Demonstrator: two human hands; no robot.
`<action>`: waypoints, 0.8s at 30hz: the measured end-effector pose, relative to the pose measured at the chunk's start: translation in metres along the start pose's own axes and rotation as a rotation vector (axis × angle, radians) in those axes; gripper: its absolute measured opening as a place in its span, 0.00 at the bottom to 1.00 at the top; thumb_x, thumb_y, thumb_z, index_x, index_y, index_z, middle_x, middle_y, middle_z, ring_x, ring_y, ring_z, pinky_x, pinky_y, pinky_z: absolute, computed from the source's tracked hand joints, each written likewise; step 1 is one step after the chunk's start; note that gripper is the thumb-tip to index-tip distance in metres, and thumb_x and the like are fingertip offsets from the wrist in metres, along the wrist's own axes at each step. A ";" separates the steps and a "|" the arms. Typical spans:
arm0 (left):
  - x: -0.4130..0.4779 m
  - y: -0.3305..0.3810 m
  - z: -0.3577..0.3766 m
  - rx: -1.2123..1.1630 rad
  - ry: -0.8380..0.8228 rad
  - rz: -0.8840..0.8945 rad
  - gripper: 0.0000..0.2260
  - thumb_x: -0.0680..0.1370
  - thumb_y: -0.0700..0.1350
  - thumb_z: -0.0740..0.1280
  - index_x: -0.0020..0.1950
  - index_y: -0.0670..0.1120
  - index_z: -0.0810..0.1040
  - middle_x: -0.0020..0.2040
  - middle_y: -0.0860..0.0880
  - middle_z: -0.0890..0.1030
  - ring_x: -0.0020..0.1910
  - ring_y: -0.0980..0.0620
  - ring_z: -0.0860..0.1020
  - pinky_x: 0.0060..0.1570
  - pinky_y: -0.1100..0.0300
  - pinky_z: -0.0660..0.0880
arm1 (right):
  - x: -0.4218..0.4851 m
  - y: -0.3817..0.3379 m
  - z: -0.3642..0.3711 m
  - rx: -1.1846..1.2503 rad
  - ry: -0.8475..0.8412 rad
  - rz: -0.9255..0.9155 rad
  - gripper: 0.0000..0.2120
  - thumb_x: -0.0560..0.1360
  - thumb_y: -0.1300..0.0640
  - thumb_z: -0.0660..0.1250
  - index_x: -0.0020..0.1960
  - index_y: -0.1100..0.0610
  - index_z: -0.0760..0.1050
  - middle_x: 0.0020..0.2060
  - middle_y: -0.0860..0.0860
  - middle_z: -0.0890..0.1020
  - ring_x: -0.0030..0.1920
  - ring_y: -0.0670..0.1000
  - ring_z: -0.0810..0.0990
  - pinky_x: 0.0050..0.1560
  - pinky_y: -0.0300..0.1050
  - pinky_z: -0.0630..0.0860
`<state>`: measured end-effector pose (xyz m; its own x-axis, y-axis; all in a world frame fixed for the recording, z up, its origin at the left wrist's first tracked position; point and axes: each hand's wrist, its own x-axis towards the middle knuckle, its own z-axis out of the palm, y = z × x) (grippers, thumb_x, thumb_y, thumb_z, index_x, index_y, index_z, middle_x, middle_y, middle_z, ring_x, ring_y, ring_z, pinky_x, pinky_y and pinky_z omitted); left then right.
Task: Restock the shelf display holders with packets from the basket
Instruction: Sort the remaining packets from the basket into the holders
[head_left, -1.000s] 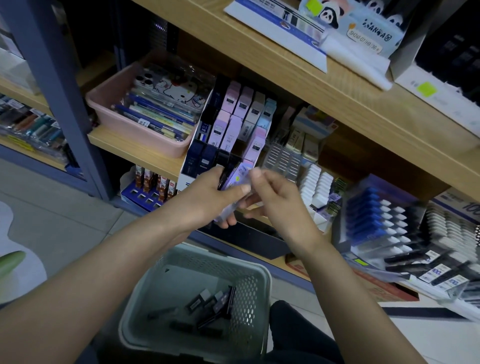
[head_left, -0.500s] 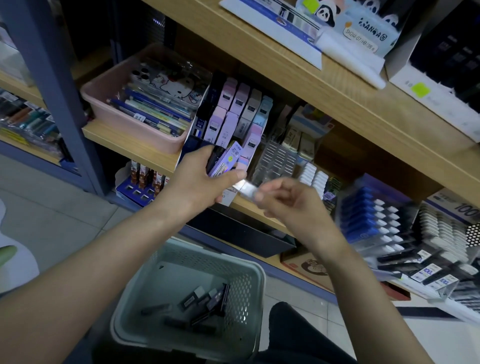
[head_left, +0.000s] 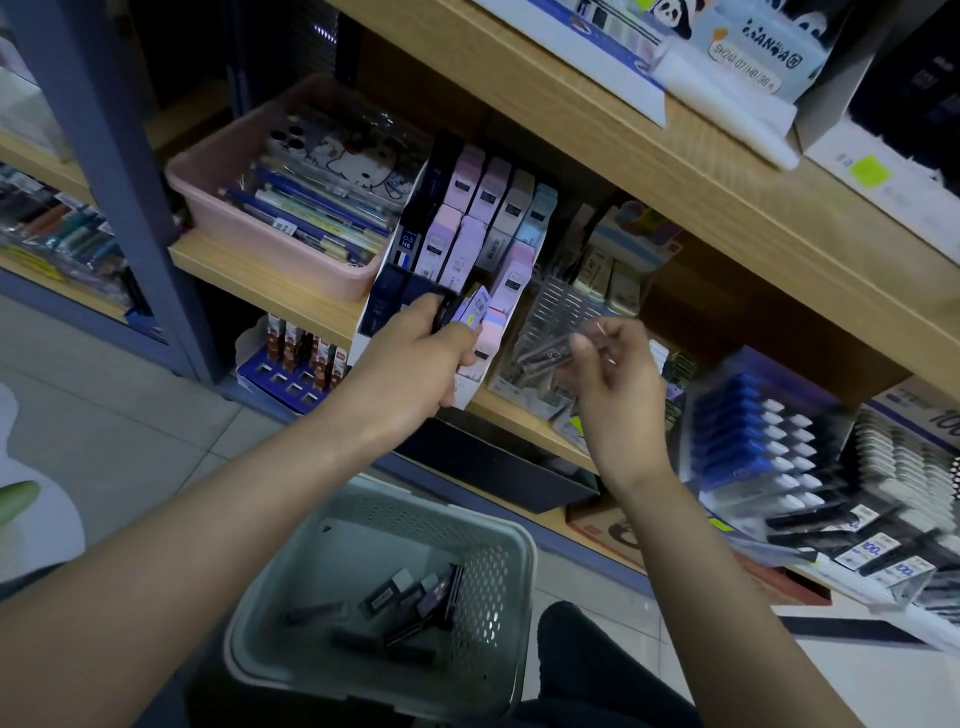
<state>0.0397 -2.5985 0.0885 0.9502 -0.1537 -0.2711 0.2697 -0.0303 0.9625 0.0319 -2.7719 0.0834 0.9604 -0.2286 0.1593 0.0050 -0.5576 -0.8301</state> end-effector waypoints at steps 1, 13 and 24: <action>0.000 0.001 0.000 0.004 0.001 -0.006 0.05 0.80 0.41 0.57 0.49 0.45 0.72 0.37 0.49 0.74 0.21 0.58 0.68 0.22 0.66 0.65 | 0.002 0.003 0.003 -0.026 0.020 -0.020 0.02 0.79 0.60 0.61 0.51 0.55 0.69 0.40 0.44 0.76 0.40 0.47 0.79 0.45 0.44 0.79; 0.005 -0.004 -0.003 0.043 -0.014 -0.013 0.05 0.81 0.40 0.56 0.49 0.46 0.70 0.38 0.50 0.75 0.27 0.51 0.71 0.29 0.61 0.69 | 0.015 0.025 0.017 -0.241 0.008 -0.118 0.07 0.75 0.59 0.68 0.49 0.51 0.71 0.42 0.45 0.78 0.43 0.41 0.77 0.42 0.28 0.74; 0.001 -0.009 -0.003 0.033 -0.084 0.062 0.04 0.81 0.41 0.59 0.54 0.46 0.71 0.43 0.49 0.78 0.28 0.54 0.76 0.28 0.62 0.77 | 0.017 0.021 0.015 -0.463 -0.104 -0.239 0.06 0.72 0.60 0.71 0.45 0.55 0.74 0.40 0.47 0.76 0.40 0.47 0.75 0.43 0.45 0.76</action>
<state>0.0385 -2.5952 0.0791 0.9481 -0.2381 -0.2105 0.2043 -0.0508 0.9776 0.0524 -2.7752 0.0601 0.9702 0.0156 0.2419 0.1264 -0.8839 -0.4502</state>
